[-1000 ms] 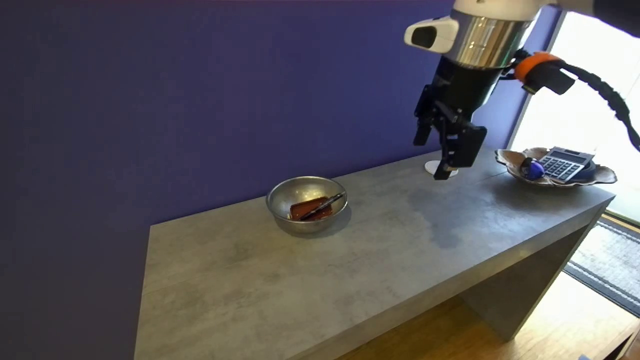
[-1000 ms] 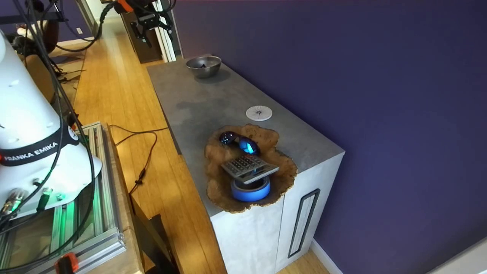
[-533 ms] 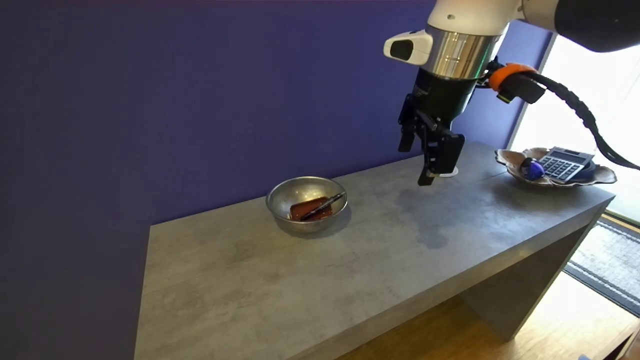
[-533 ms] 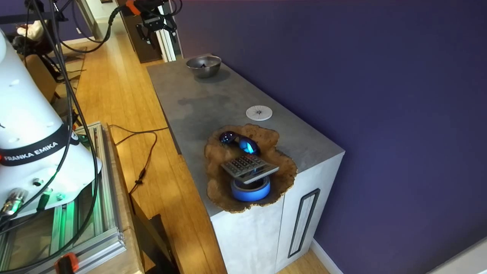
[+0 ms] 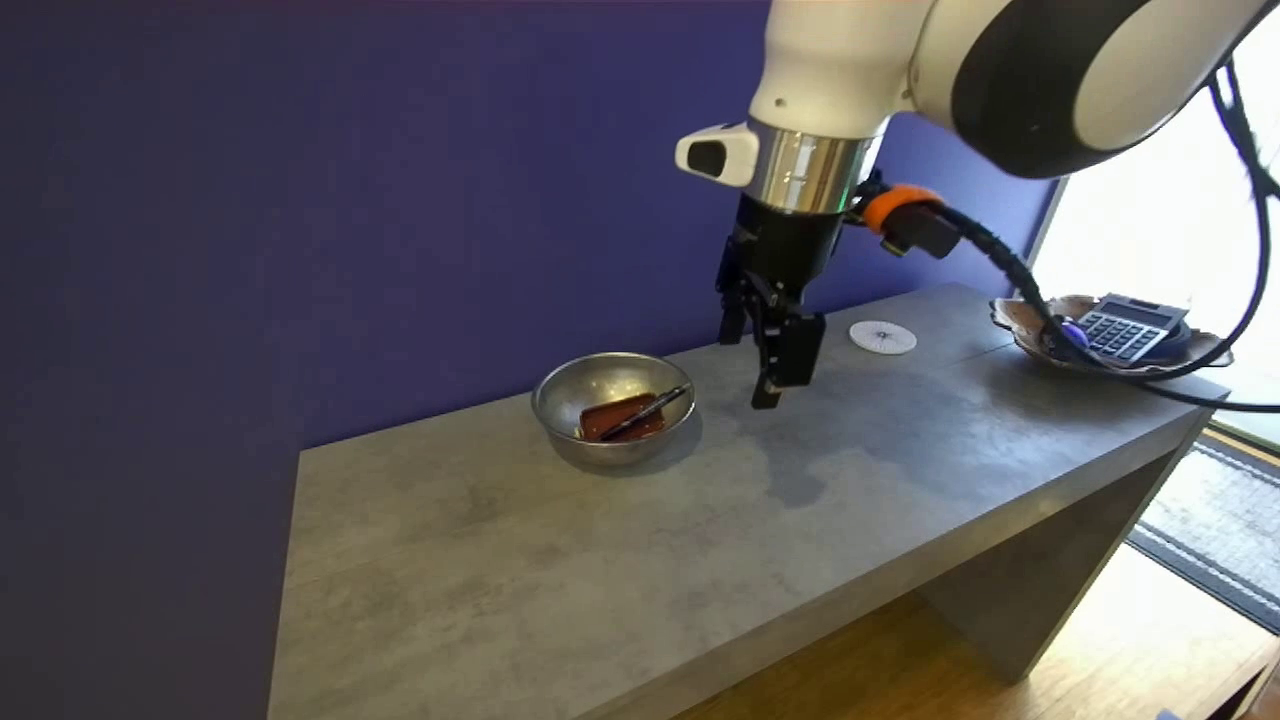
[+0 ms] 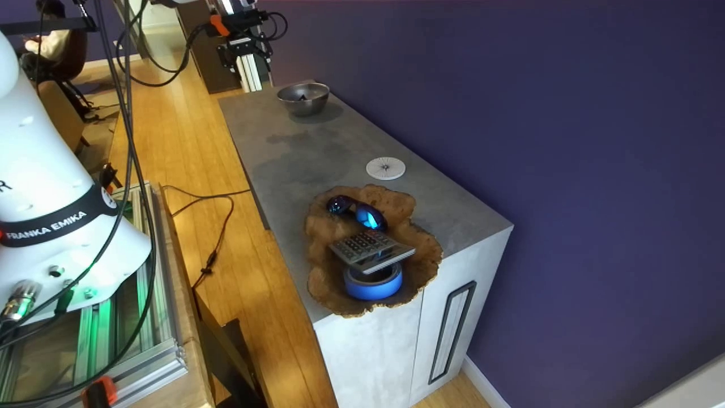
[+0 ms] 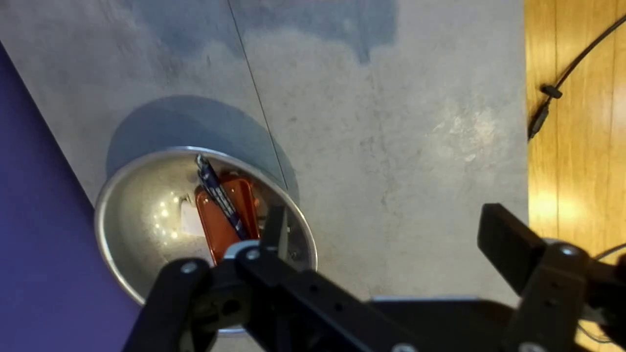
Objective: Put the pen from the silver bowl on the white coaster
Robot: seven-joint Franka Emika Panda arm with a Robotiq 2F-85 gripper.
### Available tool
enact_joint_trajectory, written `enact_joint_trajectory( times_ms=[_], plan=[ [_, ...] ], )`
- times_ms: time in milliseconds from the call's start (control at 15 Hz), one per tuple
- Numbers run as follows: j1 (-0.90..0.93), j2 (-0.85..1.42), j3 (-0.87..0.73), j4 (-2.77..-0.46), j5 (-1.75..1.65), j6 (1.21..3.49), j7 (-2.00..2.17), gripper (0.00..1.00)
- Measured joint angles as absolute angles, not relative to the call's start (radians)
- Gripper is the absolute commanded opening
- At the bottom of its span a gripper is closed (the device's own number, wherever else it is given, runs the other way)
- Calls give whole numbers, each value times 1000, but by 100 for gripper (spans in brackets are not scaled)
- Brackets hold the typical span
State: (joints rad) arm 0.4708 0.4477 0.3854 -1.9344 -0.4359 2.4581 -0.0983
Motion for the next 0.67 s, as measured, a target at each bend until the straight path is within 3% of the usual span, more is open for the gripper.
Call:
enact_joint_trajectory(
  times_ms=[467, 667],
  plan=[
    [542, 709, 261, -1557, -447, 2384, -194, 100],
    [545, 749, 251, -1499, -447, 2379, -199, 100]
  ],
)
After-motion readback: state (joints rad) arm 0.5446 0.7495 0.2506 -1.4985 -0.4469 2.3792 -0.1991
